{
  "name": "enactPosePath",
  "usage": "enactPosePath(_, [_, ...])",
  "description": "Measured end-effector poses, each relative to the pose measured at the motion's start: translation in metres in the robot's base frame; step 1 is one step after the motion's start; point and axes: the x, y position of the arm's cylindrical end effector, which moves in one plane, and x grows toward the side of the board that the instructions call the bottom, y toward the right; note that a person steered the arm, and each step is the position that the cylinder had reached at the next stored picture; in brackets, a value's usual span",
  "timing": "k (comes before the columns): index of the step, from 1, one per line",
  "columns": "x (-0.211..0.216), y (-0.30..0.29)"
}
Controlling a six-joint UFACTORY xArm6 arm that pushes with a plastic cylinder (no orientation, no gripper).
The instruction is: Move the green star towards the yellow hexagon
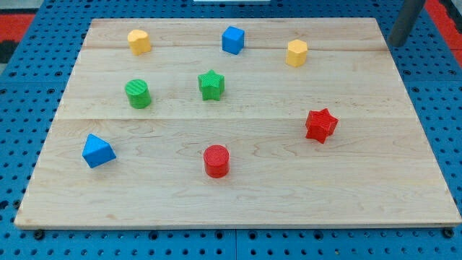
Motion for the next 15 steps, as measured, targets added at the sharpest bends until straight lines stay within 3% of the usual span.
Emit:
enactPosePath(1, [0.022,-0.017])
enactPosePath(4, [0.026,-0.017])
enactPosePath(6, [0.037,-0.048])
enactPosePath(8, [0.12,-0.173])
enactPosePath(12, [0.145,-0.362])
enactPosePath(13, [0.118,-0.375])
enactPosePath(15, [0.088,-0.294])
